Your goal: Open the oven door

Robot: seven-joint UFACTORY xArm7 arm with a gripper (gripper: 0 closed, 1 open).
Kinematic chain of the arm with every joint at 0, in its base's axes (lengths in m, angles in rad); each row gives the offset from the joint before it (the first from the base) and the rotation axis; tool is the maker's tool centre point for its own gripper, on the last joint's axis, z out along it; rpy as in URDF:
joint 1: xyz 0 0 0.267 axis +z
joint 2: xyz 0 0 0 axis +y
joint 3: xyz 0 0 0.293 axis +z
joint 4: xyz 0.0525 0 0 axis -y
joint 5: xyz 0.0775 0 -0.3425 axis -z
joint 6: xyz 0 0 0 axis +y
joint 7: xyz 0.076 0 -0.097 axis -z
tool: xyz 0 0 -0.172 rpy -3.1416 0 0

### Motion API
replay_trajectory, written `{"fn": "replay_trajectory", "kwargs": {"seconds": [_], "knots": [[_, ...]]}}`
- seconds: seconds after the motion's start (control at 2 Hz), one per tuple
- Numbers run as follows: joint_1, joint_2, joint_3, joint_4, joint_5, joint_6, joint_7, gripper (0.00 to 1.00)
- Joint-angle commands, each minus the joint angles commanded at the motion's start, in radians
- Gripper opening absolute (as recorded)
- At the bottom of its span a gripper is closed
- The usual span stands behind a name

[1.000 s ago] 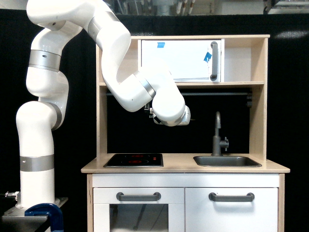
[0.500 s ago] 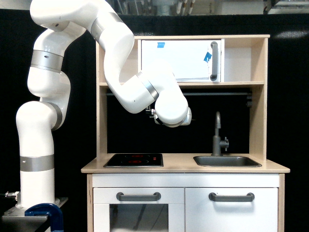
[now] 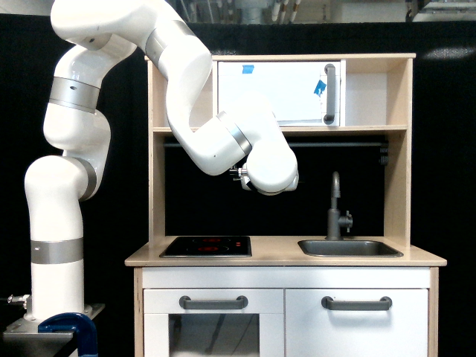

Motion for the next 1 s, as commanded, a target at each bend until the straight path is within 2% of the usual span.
{"fn": "replay_trajectory", "kwargs": {"seconds": [1.0], "knots": [[-0.086, 0.084, 0.065, 0.019, -0.023, -0.005, -0.074, 1.0]]}}
